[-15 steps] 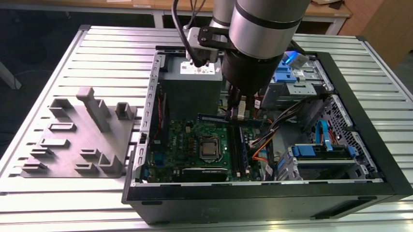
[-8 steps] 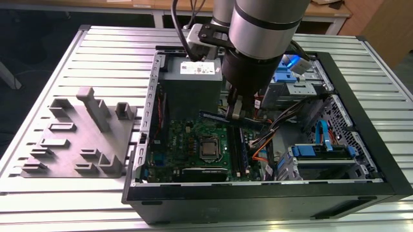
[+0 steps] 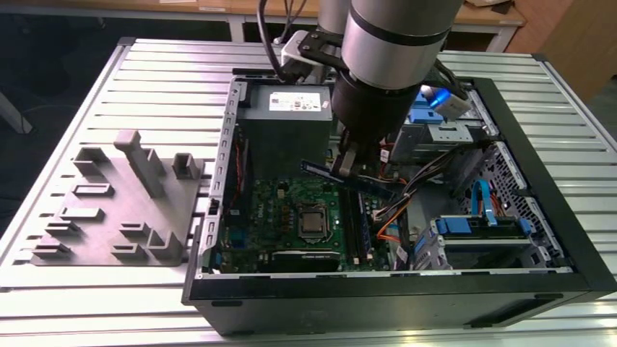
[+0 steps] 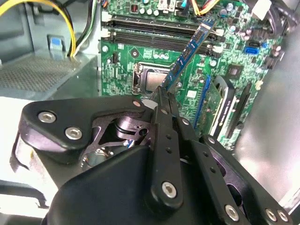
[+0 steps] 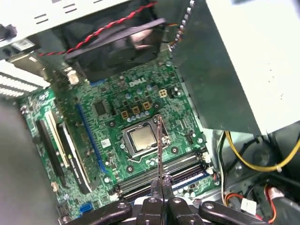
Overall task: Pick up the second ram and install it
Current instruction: 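Insert the second ram into the second slot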
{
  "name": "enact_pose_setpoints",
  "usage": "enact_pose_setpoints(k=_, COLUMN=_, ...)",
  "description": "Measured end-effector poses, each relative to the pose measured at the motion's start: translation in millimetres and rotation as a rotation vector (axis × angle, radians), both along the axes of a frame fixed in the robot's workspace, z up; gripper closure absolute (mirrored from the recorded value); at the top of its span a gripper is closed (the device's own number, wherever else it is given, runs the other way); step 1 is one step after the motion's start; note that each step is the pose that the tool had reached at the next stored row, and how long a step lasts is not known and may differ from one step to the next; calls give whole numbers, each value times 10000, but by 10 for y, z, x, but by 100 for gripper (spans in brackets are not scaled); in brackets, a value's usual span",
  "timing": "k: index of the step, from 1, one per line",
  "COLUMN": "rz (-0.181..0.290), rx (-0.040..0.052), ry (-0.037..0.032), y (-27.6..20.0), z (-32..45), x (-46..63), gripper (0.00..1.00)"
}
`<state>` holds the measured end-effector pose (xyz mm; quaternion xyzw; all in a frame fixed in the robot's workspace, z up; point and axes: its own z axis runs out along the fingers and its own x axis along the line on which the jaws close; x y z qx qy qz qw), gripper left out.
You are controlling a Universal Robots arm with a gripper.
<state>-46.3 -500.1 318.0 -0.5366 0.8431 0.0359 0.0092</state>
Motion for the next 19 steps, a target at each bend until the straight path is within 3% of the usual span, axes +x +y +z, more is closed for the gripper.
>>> enact_pose_setpoints(k=19, rz=-3461, rx=-1, ry=0, y=0, z=-13, x=0, gripper=92)
